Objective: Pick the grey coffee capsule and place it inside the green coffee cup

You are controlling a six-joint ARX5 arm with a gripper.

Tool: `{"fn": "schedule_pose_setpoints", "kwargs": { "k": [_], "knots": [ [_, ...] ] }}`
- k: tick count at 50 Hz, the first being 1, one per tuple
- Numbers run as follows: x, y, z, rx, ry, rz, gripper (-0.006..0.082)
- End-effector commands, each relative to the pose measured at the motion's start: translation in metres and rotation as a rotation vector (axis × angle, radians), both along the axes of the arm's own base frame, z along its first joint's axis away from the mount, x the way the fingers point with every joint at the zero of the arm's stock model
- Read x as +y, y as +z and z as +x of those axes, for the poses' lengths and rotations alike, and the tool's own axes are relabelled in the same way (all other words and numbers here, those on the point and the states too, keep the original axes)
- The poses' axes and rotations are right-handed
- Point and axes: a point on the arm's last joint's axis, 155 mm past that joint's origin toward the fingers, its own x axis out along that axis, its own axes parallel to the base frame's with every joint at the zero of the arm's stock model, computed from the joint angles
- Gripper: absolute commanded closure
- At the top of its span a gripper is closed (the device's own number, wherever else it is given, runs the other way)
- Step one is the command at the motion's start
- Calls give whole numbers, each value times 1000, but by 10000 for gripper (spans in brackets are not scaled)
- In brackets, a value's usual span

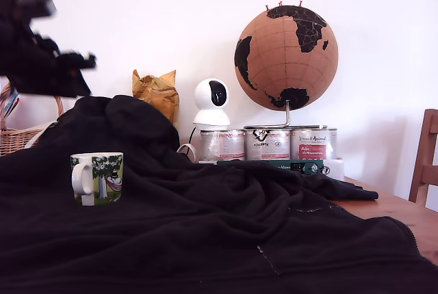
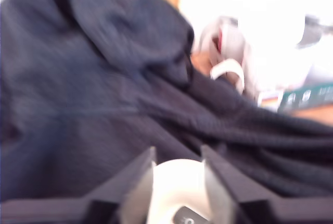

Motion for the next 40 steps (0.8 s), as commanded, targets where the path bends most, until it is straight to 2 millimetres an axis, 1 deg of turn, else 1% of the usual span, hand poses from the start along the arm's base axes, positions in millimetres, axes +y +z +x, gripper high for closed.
{"fn": "schedule_pose_setpoints", "kwargs": {
  "k": [1, 9, 16, 22, 30, 40],
  "knots": [
    [13, 1, -5, 26, 35, 11, 791],
    [38, 13, -24, 62, 111, 30, 791],
    [50, 25, -37, 69, 134, 29, 791],
    [52, 26, -48, 95, 134, 29, 791],
    [47, 21, -66, 156, 106, 25, 791],
    [42, 36, -83, 146, 77, 13, 791]
  ]
}}
